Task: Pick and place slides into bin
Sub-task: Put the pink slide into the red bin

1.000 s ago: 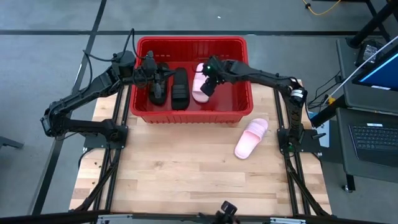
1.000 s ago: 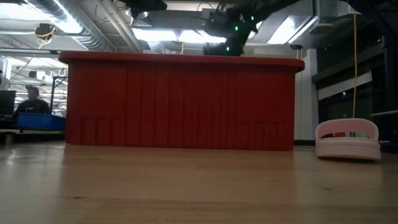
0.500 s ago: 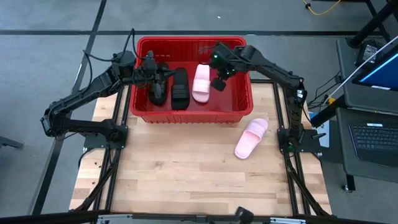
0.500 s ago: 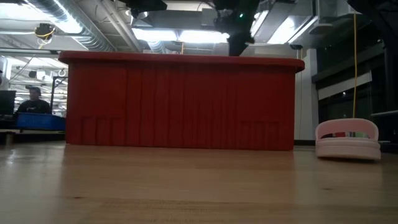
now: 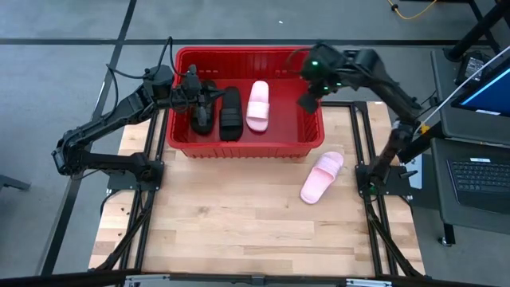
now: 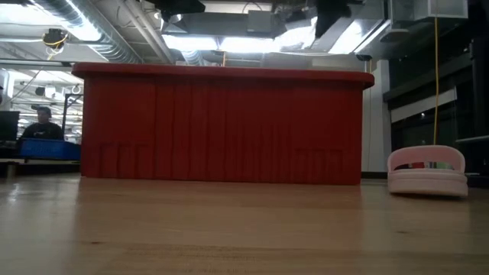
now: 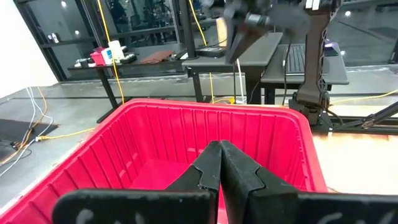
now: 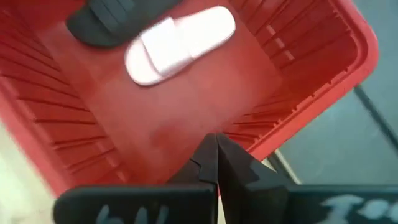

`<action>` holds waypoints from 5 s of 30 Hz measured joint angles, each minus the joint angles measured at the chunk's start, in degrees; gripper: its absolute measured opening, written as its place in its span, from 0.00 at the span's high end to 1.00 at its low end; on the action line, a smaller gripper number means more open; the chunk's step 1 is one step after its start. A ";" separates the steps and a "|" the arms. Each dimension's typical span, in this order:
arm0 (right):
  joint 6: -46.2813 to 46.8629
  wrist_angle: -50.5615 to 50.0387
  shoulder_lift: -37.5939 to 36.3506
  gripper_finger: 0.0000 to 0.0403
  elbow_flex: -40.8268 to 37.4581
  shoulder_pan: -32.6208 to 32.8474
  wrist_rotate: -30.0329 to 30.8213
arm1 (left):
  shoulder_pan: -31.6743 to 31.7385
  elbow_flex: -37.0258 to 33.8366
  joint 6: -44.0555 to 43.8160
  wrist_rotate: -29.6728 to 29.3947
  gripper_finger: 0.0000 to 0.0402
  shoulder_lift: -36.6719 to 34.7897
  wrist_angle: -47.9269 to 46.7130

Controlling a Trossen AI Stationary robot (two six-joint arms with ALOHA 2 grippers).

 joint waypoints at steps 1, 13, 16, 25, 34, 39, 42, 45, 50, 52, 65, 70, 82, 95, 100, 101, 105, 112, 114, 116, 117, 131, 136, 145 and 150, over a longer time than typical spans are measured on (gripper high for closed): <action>1.26 -0.03 -0.90 1.00 -0.04 0.47 0.07 | -0.02 0.00 0.02 0.00 1.00 -0.01 0.01; 15.70 0.11 -16.68 1.00 -22.69 8.65 5.88 | 0.00 0.00 0.04 0.02 0.99 -0.01 0.00; 19.50 1.69 -21.35 1.00 -31.96 10.41 5.85 | -0.02 0.00 0.03 0.02 1.00 -0.01 0.01; 24.36 9.75 -33.34 0.99 -49.02 11.55 -0.46 | -0.37 0.00 -0.05 0.03 0.99 -0.01 0.02; 27.91 9.60 -39.77 0.99 -59.28 11.52 -0.77 | -4.86 0.00 0.00 0.04 0.99 -0.01 0.22; 27.72 9.75 -41.30 0.99 -64.59 11.52 -7.04 | -7.12 0.00 0.00 0.04 1.00 -0.01 1.79; 27.11 10.88 -42.12 0.99 -67.68 11.51 -11.51 | -8.61 0.00 -0.05 0.02 0.99 -0.01 2.33; 25.67 12.46 -42.92 0.99 -70.67 11.07 -13.96 | -10.16 0.00 -0.71 -0.02 1.00 -0.01 3.59; 22.99 13.14 -43.86 0.99 -74.02 9.11 -13.94 | -12.84 0.02 -1.58 -0.59 0.99 -0.01 5.22; 21.47 13.57 -44.31 0.99 -74.88 8.22 -13.94 | -13.80 0.02 -1.70 -0.59 1.00 -0.01 5.20; 13.23 18.26 -46.81 0.99 -80.43 0.46 -19.51 | -19.46 0.02 -3.04 -7.76 0.99 -0.01 5.19; 8.93 24.46 -46.87 0.99 -85.47 -3.03 -25.37 | -21.03 0.02 -3.04 -9.84 0.99 -0.01 5.20; 0.54 28.05 -46.85 0.99 -92.68 -14.94 -33.01 | -23.14 0.02 -4.68 -11.58 1.00 -0.01 5.18; 0.29 27.94 -46.85 0.99 -92.30 -23.23 -45.45 | -24.02 0.02 -4.67 -14.22 0.99 -0.01 5.18; 2.88 27.96 -46.83 0.99 -92.30 -24.94 -45.21 | -24.02 0.02 -4.61 -14.23 1.00 -0.01 5.18; 3.39 27.95 -46.83 0.98 -92.30 -25.28 -45.15 | -24.02 0.02 -4.60 -14.23 0.99 -0.01 5.18; 5.14 27.96 -46.83 0.92 -92.30 -26.01 -45.13 | -24.02 0.02 -4.66 -14.21 0.99 -0.01 5.18; 7.99 27.78 -46.83 0.72 -92.30 -25.99 -45.04 | -24.02 0.02 -4.66 -14.21 0.99 -0.01 5.18; 7.99 27.68 -46.82 0.66 -92.30 -25.99 -45.02 | -24.02 0.02 -4.64 -14.21 1.00 -0.01 5.17; 7.96 27.52 -46.66 0.62 -92.30 -25.99 -45.02 | -24.02 0.02 -4.64 -14.21 0.99 -0.01 5.16; 8.07 27.49 -46.43 0.60 -92.32 -25.99 -45.02 | -24.02 0.02 -4.58 -14.21 0.99 -0.01 5.17; 11.79 33.26 -39.59 0.56 -97.63 -25.96 -45.00 | -24.02 0.02 -4.53 -14.19 1.00 -0.01 5.14; 9.26 35.75 -38.40 0.56 -97.66 -25.96 -44.88 | -24.02 0.02 -4.61 -14.19 0.99 -0.01 5.14; 10.81 35.78 -35.97 0.56 -97.66 -25.96 -41.95 | -24.02 0.02 -4.68 -14.16 0.99 -0.01 5.14; 10.75 35.42 -33.60 0.56 -97.67 -25.94 -42.57 | -24.02 0.02 -4.68 -14.01 0.99 -0.01 4.94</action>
